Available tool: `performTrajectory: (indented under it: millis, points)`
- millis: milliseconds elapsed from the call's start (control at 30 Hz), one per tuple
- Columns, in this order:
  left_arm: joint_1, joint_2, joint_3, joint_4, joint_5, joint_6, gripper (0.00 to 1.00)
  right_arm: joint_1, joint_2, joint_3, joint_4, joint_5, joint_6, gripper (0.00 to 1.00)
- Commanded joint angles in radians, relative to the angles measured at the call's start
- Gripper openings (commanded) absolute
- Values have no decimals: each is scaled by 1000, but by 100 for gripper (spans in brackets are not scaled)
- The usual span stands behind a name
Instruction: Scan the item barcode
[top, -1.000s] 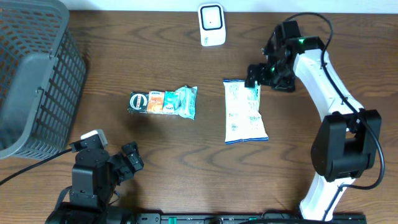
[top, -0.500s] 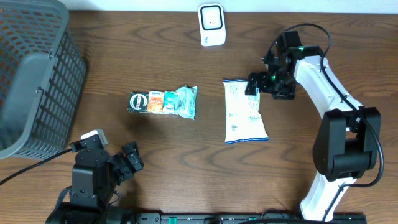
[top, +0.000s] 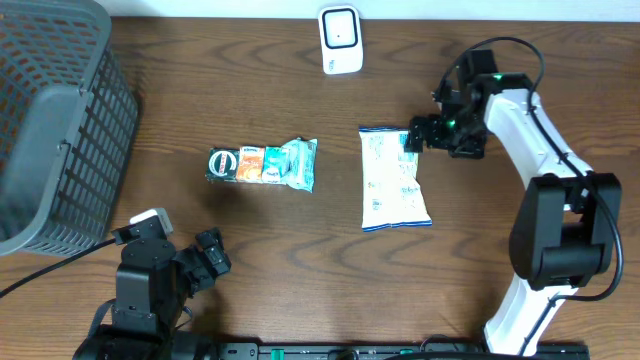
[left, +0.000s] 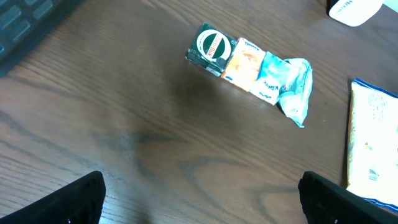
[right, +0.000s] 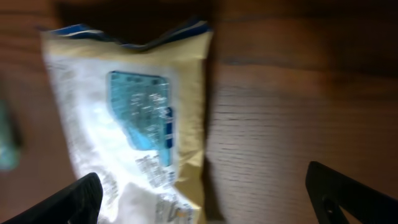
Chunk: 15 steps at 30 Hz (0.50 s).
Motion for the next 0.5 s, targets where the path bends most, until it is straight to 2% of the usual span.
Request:
performTrajectory:
  millis: [0, 467]
  points:
    - [2, -5, 2, 1, -3, 2, 98, -40, -6, -4, -17, -209, -109, 99]
    - [2, -5, 2, 1, -3, 2, 98, -81, -6, -17, -81, -143, -116, 99]
